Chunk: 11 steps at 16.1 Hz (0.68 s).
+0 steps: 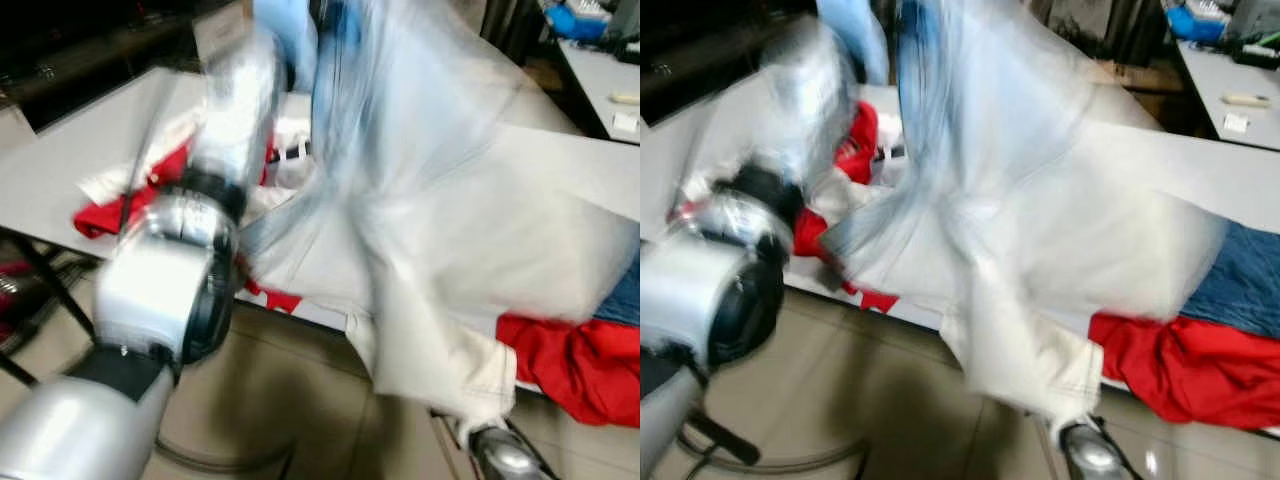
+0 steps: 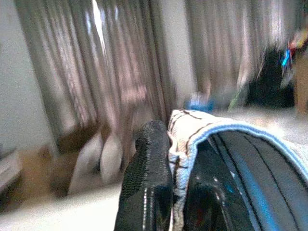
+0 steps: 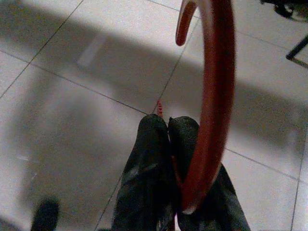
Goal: Hang hanger
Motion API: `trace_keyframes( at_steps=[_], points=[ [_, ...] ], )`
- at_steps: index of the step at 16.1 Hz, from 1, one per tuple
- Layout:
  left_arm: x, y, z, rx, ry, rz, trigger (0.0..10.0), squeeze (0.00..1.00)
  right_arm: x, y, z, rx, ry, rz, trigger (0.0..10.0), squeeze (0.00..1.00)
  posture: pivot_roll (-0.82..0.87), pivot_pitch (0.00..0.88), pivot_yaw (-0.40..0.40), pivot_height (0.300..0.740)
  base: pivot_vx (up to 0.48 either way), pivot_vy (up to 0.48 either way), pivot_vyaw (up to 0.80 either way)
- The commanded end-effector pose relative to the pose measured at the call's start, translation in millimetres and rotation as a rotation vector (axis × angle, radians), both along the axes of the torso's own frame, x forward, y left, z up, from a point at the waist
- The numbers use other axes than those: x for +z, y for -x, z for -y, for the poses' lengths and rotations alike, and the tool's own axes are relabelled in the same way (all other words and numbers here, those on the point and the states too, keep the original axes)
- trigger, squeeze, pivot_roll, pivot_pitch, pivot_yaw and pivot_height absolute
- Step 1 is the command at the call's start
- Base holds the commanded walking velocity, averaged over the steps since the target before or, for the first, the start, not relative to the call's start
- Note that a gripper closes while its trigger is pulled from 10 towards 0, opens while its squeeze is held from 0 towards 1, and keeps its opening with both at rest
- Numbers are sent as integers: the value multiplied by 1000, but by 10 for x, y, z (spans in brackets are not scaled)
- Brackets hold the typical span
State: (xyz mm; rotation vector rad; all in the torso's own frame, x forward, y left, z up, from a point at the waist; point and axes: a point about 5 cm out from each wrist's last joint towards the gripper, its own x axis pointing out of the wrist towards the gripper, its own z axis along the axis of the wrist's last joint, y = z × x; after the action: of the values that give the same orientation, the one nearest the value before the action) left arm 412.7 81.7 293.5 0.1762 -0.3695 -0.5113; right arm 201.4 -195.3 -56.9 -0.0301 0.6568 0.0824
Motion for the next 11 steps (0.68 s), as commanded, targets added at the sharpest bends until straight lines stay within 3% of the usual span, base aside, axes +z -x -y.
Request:
trace_keyframes(
  at_steps=[1,2,3,4,7,8,9,10,11],
  points=[
    [-457,28,-63,21,-113,-77,10000,0,64,-110,-40,20,-6,37,10000,0,84,0,-1,740,262,0,0],
    [-815,79,-114,42,-169,-154,10000,0,63,-116,-37,27,-5,34,10000,0,87,0,-6,740,0,0,0],
    [-1051,115,-241,79,-162,-231,10000,0,59,-119,-36,36,-2,29,10000,0,89,0,-9,740,0,0,0],
    [-1182,151,-321,90,-190,-259,10000,0,53,-122,-36,39,0,25,10000,0,93,0,-13,740,0,0,0],
    [-1492,228,-421,70,-394,-381,10000,0,46,-135,-57,45,-1,17,10000,0,99,0,-11,740,0,0,0],
    [-1558,255,-487,60,-409,-415,10000,0,42,-142,-72,47,-1,15,10000,0,93,0,-2,740,0,0,0],
    [-1406,211,-598,52,-327,-407,10000,1000,39,-144,-76,40,-4,16,10000,0,93,0,4,740,0,0,0],
    [-1260,174,-658,58,-313,-364,10000,1000,33,-138,-70,36,-4,14,10000,0,94,0,8,740,0,0,0],
    [-997,119,-760,53,-235,-313,10000,1000,21,-117,-54,30,-3,9,10000,0,97,0,9,740,0,0,0]
  ],
)
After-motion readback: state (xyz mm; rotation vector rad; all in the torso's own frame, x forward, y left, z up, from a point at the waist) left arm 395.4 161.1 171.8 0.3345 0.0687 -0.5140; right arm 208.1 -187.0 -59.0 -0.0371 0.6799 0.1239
